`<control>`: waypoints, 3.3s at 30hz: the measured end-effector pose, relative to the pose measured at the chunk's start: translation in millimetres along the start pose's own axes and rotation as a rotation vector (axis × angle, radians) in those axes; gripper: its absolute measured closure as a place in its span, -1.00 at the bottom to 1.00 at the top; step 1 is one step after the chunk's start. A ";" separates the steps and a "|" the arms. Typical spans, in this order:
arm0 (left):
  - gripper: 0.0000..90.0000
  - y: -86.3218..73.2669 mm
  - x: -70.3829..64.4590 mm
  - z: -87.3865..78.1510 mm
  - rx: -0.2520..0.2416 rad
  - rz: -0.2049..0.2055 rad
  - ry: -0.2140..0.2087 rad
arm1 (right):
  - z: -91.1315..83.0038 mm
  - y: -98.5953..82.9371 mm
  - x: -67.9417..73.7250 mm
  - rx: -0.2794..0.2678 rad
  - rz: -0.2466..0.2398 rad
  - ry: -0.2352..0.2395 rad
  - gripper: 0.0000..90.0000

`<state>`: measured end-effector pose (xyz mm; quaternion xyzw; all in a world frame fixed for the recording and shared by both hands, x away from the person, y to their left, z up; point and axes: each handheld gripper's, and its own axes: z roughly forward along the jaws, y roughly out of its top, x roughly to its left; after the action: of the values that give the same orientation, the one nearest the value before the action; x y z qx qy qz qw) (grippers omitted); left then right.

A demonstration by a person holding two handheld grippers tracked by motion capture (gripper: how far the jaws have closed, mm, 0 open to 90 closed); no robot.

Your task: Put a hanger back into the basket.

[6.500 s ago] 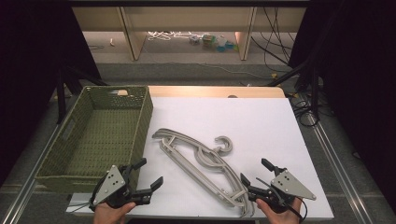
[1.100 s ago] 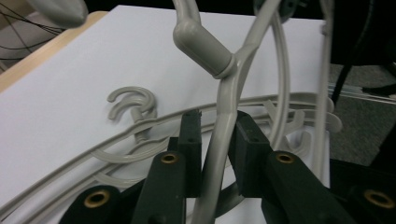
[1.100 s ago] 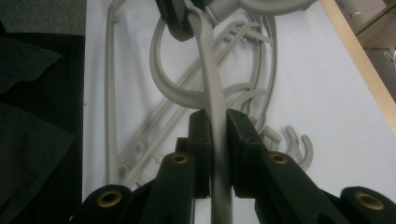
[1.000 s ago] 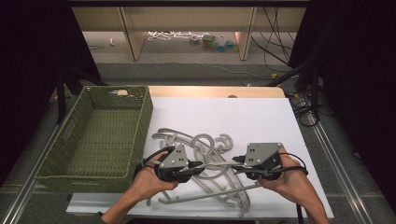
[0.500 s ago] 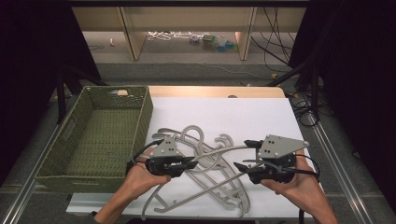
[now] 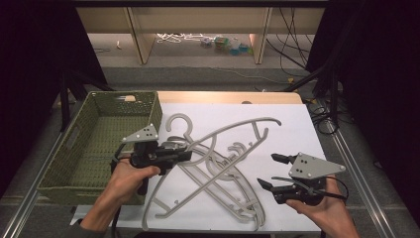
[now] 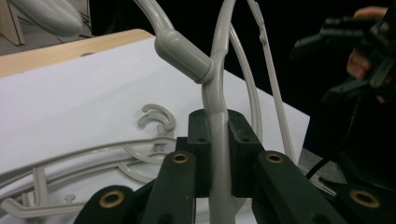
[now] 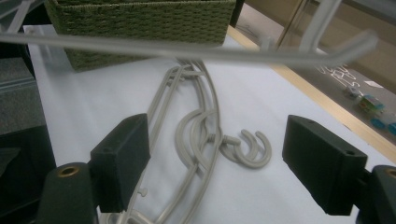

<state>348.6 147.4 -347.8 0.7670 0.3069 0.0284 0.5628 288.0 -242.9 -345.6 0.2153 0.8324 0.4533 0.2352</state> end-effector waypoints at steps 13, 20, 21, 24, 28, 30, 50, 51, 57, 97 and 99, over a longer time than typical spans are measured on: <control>0.82 24.6 13.8 -42.8 -0.064 -0.077 0.011 | 22.2 -43.7 9.3 -0.086 0.115 -0.005 -0.55; 0.81 31.2 26.0 -59.2 -0.079 -0.115 0.018 | 35.4 -53.5 14.0 -0.095 0.136 -0.008 -0.62; 0.82 32.2 28.5 -62.3 -0.081 -0.113 0.017 | 36.0 -54.1 13.9 -0.082 0.135 0.000 -0.62; 0.82 35.4 32.5 -70.3 -0.080 -0.118 0.041 | 38.9 -55.8 14.3 -0.081 0.137 0.001 -0.61; 0.82 40.6 43.7 -84.9 -0.081 -0.134 0.080 | 39.2 -56.9 14.5 -0.058 0.132 0.019 -0.61; 0.82 42.3 51.6 -93.1 -0.084 -0.140 0.109 | 39.3 -57.1 14.6 -0.060 0.131 0.014 -0.61; 0.82 30.6 120.3 -167.3 -0.080 -0.145 0.428 | 41.1 -59.5 13.3 -0.039 0.118 0.023 -0.59; 0.82 29.1 123.7 -170.0 -0.082 -0.150 0.439 | 41.5 -59.3 13.3 -0.044 0.116 0.023 -0.59; 0.82 24.1 138.7 -182.0 -0.069 -0.120 0.528 | 41.6 -59.1 13.3 -0.045 0.115 0.026 -0.59; 0.81 -10.2 191.7 -175.1 0.155 0.070 0.679 | 42.8 -59.6 13.5 -0.035 0.103 0.046 -0.59; 0.81 -10.5 191.3 -174.2 0.162 0.070 0.669 | 42.3 -59.8 13.6 -0.036 0.105 0.044 -0.59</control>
<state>431.2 392.8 -351.3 0.7676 0.4492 0.2730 0.3669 293.3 -237.3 -419.7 0.2443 0.8165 0.4847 0.1967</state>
